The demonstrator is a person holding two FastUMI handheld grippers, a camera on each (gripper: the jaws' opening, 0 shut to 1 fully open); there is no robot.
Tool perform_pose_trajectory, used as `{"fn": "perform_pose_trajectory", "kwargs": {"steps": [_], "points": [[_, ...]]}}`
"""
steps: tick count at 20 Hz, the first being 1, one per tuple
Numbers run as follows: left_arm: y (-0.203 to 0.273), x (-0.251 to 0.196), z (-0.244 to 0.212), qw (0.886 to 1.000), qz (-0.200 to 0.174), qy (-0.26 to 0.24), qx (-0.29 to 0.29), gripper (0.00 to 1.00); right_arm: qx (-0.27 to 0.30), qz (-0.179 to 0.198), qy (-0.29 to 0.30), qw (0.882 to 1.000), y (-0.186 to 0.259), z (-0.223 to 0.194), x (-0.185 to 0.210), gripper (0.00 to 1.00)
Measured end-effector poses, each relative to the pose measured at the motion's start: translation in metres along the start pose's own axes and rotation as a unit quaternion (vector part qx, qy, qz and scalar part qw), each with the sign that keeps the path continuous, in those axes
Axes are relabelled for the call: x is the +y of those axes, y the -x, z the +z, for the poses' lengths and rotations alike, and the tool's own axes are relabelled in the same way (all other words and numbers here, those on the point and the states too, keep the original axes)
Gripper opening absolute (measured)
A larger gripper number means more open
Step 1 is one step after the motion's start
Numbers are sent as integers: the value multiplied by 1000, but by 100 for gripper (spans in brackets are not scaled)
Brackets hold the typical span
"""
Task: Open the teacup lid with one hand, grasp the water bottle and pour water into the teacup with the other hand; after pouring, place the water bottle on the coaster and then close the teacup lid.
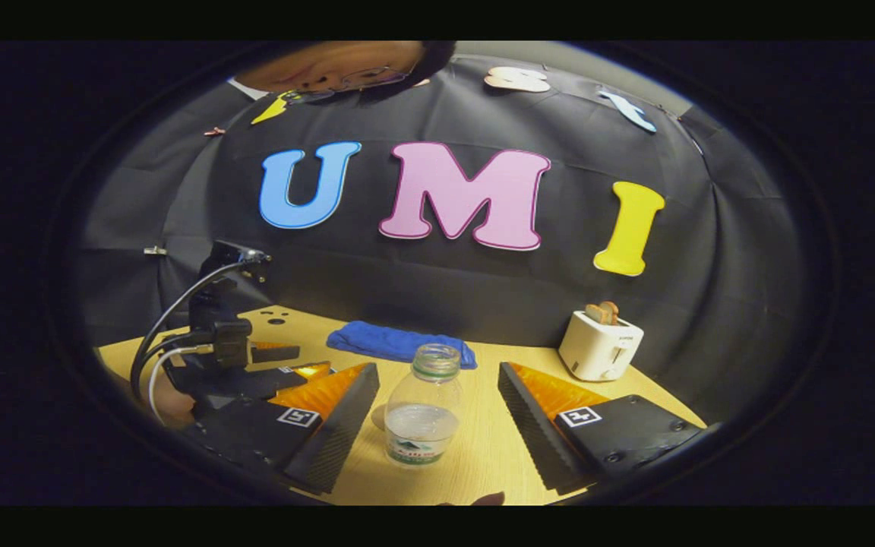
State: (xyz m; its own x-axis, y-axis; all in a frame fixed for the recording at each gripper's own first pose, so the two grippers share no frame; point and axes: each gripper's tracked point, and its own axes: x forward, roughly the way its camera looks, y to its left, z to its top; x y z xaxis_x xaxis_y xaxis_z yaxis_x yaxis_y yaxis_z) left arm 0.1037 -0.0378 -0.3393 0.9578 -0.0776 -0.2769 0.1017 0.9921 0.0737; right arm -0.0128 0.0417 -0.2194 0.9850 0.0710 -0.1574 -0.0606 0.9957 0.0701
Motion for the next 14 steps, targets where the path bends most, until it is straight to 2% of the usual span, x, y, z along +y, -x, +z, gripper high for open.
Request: {"fn": "perform_pose_trajectory", "kwargs": {"steps": [3,4,5,7,8,10,14], "points": [[-8,1,-10,1000,3,-2,14,61,3,0,4,1000,-3,-7,-1,98],[-8,3,-13,1000,4,-2,16,54,3,2,5,1000,-4,-9,0,98],[-9,2,-11,1000,3,-1,12,59,5,4,5,1000,-4,-11,1,98],[-11,2,-11,1000,7,0,8,47,12,8,4,1000,-5,-20,4,98],[-12,4,-11,1000,11,5,5,35,15,11,0,1000,-6,-24,6,98],[-9,3,-7,1000,11,10,-2,36,16,12,-10,1000,-8,-31,8,98],[0,1,12,1000,4,11,-16,27,22,14,-26,999,-13,-51,11,98]]}}
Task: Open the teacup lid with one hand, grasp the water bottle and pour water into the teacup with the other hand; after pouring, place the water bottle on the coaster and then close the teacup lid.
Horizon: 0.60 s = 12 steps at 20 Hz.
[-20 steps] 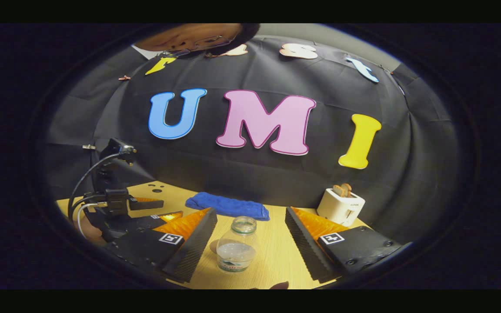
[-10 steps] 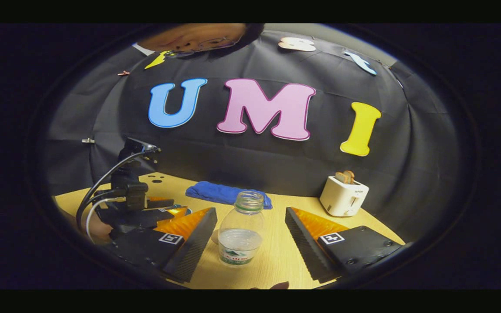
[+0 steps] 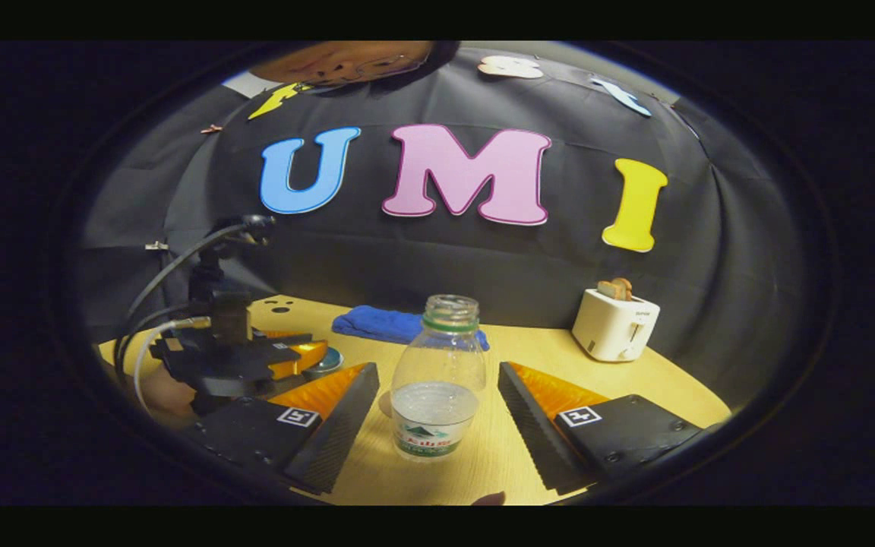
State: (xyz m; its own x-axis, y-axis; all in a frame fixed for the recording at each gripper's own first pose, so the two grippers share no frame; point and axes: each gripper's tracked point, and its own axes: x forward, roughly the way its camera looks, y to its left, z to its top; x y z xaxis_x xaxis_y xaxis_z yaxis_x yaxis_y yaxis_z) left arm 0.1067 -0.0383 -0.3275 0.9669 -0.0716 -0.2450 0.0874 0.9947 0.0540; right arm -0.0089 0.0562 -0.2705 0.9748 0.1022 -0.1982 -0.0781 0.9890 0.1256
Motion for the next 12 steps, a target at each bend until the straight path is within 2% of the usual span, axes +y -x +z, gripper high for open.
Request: {"fn": "perform_pose_trajectory", "kwargs": {"steps": [1,2,3,4,9,10,11,12], "points": [[3,0,7,1000,-1,-1,-4,31,2,1,0,1000,-1,-7,1,98],[6,1,11,1000,-2,-2,-6,27,6,1,1,1000,-3,-15,1,98],[9,2,17,1000,-2,-2,-8,31,10,2,4,1000,-5,-22,1,98],[13,5,20,1000,-2,0,-10,27,14,4,5,1000,-7,-28,2,98],[24,19,30,1000,9,2,-12,27,22,1,-4,1000,-19,-41,0,97],[26,22,30,1000,12,1,-11,31,23,4,-8,1000,-24,-42,2,97],[27,24,31,1000,15,0,-11,35,27,2,-11,1000,-24,-43,4,82],[29,27,31,1000,17,1,-11,31,32,3,-12,999,-25,-40,4,78]]}}
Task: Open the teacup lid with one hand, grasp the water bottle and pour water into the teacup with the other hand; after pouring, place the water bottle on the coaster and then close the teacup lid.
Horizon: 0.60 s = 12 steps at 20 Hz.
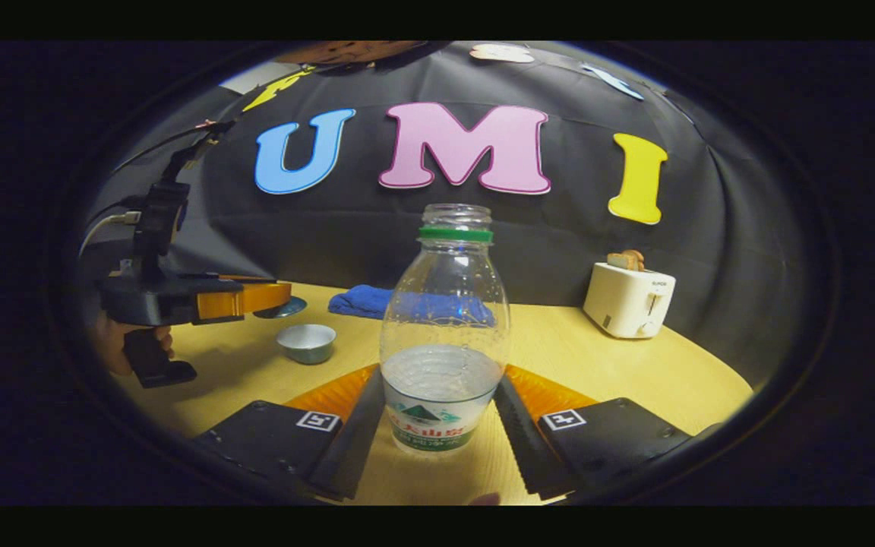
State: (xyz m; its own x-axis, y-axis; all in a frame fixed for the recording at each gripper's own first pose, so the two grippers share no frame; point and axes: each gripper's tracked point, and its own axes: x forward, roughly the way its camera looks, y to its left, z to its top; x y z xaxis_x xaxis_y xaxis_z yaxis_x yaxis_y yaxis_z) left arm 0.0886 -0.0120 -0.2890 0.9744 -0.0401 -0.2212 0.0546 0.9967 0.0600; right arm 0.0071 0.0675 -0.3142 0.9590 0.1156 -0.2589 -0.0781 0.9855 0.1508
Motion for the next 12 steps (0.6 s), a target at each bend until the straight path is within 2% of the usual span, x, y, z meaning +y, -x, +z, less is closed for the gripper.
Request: {"fn": "perform_pose_trajectory", "kwargs": {"steps": [1,2,4,5,6,7,9,10,12], "points": [[2,3,2,1000,4,1,-1,35,10,-5,1,1000,-2,0,0,78],[1,6,3,1000,7,1,-1,34,18,-12,4,1000,-5,1,-3,77],[5,15,6,1000,16,5,-3,27,23,-36,29,999,-8,8,-11,77],[6,19,8,1000,20,6,-5,27,23,-47,49,997,-12,13,-16,77],[8,23,9,1000,24,6,-6,35,22,-56,72,996,-15,18,-19,77],[10,28,11,1000,28,5,-7,31,20,-60,97,993,-20,24,-21,76],[15,35,13,999,34,0,-9,35,16,-67,137,988,-26,35,-24,76],[17,40,13,999,37,-1,-11,28,15,-71,156,985,-32,39,-25,76],[22,48,15,999,44,0,-15,31,12,-75,203,976,-39,48,-24,76]]}}
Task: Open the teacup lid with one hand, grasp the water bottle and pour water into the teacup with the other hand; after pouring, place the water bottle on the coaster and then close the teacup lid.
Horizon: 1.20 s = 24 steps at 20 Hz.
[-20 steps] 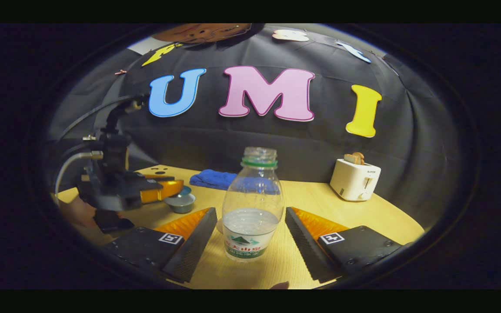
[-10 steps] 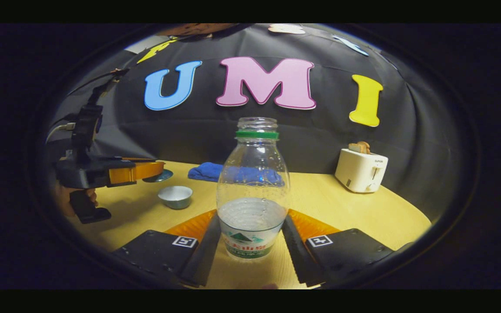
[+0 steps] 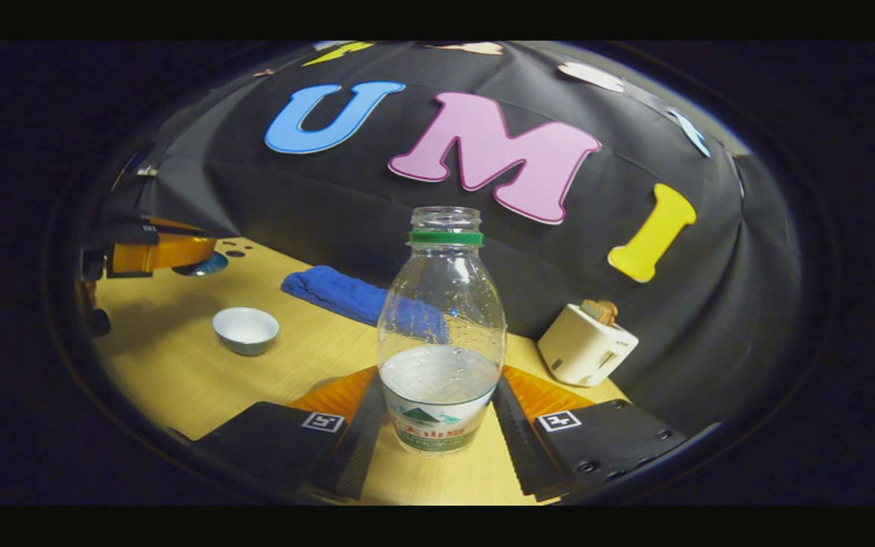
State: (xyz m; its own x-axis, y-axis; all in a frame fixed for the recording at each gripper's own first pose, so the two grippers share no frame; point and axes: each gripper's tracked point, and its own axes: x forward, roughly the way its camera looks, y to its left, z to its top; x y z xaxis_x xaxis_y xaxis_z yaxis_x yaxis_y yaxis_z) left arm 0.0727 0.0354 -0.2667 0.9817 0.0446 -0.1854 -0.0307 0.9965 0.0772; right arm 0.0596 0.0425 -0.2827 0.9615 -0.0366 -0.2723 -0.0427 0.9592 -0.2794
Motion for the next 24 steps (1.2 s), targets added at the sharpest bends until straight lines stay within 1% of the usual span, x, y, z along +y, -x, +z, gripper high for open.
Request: {"fn": "perform_pose_trajectory", "kwargs": {"steps": [1,3,5,7,9,12,13,14,17,20,21,22,23,24], "points": [[2,4,1,1000,4,1,0,34,5,-4,26,1000,-4,3,0,76],[7,12,0,1000,11,6,-1,27,8,-9,66,998,-12,11,1,76],[10,20,0,1000,16,18,-2,27,4,-6,102,995,-22,18,10,76],[15,29,-2,999,24,25,-1,27,-4,-4,156,988,-29,26,15,76],[19,36,-4,999,32,29,-1,27,-17,0,212,977,-36,32,24,76],[25,48,-4,999,42,33,-1,27,-26,6,272,962,-45,37,33,76],[27,51,-4,998,45,33,-2,31,-23,10,286,958,-48,36,39,76],[28,53,-6,998,45,35,-2,28,-22,14,299,954,-55,34,45,76],[31,59,-9,998,47,39,2,27,-26,21,348,937,-63,30,56,76],[33,64,-13,998,52,39,6,27,-31,24,394,918,-63,24,57,76],[33,64,-13,998,53,39,7,31,-32,24,406,913,-63,23,57,76],[34,65,-14,998,54,38,7,27,-34,25,417,908,-64,22,58,75],[33,66,-15,998,55,37,8,27,-35,26,427,903,-62,20,57,76],[34,67,-17,998,56,36,9,31,-38,26,438,898,-62,19,57,75]]}}
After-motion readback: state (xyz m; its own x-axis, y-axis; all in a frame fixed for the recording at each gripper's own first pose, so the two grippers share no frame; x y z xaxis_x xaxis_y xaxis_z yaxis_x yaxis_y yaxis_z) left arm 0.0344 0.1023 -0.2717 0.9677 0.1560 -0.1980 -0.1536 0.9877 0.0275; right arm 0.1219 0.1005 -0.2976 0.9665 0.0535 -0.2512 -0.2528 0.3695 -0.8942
